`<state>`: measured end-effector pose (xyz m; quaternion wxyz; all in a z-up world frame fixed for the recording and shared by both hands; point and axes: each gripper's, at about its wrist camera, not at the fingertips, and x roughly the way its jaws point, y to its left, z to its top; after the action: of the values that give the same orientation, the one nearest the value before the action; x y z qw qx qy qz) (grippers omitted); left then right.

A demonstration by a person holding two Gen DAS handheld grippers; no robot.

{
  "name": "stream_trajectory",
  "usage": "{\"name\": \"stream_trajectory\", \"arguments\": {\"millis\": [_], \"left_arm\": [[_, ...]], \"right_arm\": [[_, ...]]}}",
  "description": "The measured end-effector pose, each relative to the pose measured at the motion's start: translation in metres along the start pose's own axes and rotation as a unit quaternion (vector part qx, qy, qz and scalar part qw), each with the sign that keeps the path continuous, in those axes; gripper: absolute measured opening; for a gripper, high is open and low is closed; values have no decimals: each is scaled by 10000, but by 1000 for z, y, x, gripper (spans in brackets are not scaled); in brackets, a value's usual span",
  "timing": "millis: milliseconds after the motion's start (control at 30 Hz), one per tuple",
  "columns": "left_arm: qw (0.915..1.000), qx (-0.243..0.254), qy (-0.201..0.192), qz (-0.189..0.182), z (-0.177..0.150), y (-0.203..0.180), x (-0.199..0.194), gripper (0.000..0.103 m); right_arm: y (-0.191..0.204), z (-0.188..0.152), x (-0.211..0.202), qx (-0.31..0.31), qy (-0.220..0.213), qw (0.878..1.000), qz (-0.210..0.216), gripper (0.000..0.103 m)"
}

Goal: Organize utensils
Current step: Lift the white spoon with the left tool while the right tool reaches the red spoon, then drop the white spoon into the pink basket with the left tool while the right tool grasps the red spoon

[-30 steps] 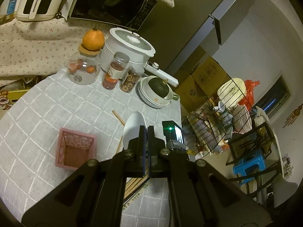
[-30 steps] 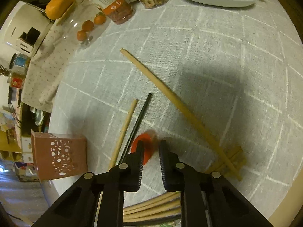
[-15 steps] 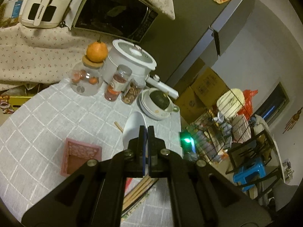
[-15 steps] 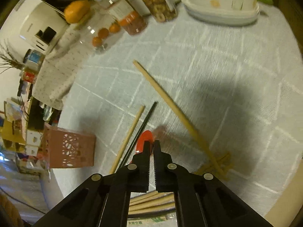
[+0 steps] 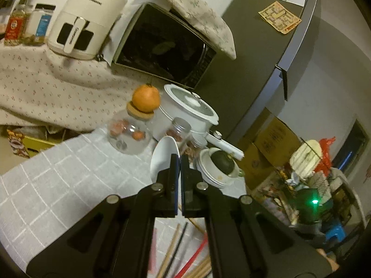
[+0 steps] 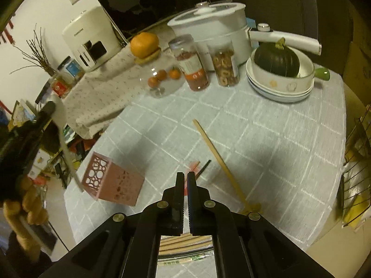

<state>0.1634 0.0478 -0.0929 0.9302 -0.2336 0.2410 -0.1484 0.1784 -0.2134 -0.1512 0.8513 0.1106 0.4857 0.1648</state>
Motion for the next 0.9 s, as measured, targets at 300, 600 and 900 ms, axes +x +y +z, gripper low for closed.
{"name": "stream_trajectory", "arguments": {"millis": [300,600,900], "left_arm": [[9979,357,-75,528,-14,0,17,2],[9956,575,-144,721,-23,-9,21,2],[9965,537,-52,645,-23,-6,20,2]], "right_arm": [[5,-2,8,97,149,9998,-9,2],[-30,-10,56,1215,874,9885,-229,39],[-41,-14,112,1860,1544,9613,-1320,39]]}}
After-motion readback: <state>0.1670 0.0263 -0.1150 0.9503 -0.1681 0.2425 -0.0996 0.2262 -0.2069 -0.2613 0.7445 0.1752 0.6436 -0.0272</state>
